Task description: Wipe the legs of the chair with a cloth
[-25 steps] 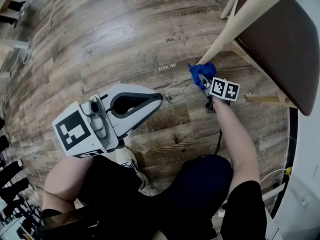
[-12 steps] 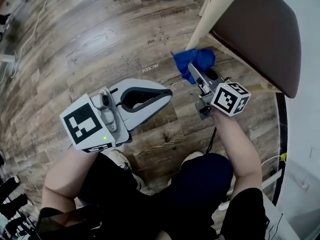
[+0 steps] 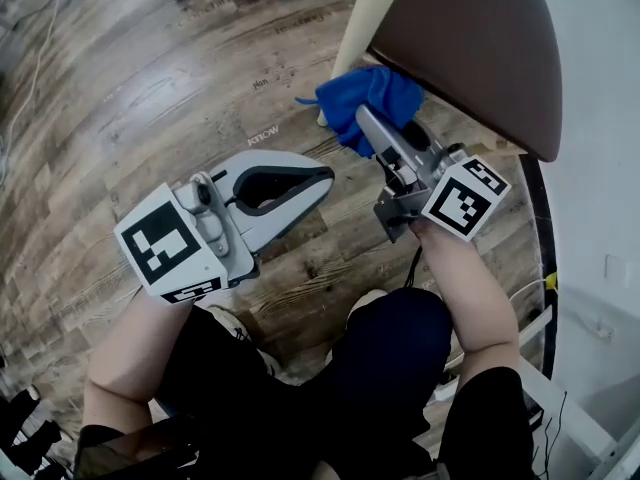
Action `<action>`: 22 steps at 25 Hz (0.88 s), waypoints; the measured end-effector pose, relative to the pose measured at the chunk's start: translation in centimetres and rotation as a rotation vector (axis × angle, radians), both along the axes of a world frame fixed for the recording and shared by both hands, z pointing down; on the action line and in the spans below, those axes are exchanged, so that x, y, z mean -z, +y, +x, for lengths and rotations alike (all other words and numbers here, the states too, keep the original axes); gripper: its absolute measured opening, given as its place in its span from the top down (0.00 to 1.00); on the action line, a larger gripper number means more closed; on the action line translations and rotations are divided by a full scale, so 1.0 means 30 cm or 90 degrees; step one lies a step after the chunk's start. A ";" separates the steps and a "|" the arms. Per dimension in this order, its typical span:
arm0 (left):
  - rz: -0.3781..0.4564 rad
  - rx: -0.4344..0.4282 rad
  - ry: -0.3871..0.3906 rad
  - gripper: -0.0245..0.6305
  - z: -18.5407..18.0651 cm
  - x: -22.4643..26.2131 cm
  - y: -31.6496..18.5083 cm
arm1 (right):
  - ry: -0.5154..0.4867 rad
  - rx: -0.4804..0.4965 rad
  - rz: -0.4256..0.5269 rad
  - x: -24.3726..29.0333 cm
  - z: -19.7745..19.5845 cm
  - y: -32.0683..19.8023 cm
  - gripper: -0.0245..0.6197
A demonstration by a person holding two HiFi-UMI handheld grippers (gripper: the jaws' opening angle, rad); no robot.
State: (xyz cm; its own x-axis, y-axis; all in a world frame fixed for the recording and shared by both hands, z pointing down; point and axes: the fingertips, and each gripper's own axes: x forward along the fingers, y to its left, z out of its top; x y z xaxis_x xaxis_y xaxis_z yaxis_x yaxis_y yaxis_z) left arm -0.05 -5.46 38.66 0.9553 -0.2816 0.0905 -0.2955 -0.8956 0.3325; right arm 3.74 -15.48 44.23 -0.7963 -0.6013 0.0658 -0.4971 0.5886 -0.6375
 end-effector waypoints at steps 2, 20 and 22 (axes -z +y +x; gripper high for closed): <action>-0.002 -0.006 -0.005 0.96 0.015 -0.013 0.003 | -0.012 -0.018 0.004 0.031 0.047 0.011 0.80; -0.033 -0.024 0.002 0.96 0.084 -0.070 -0.026 | -0.010 -0.312 0.003 0.169 0.778 0.169 0.80; -0.036 -0.022 0.002 0.96 0.085 -0.075 -0.031 | 0.005 -0.344 -0.001 0.154 0.851 0.182 0.80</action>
State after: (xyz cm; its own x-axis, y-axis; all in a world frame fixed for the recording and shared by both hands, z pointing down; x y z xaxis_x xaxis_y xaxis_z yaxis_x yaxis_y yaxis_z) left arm 2.49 -6.39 40.90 0.9647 -0.2426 0.1023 -0.2632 -0.8852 0.3836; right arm 29.26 -10.02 39.60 -0.3726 -0.9252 0.0718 -0.7334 0.2461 -0.6337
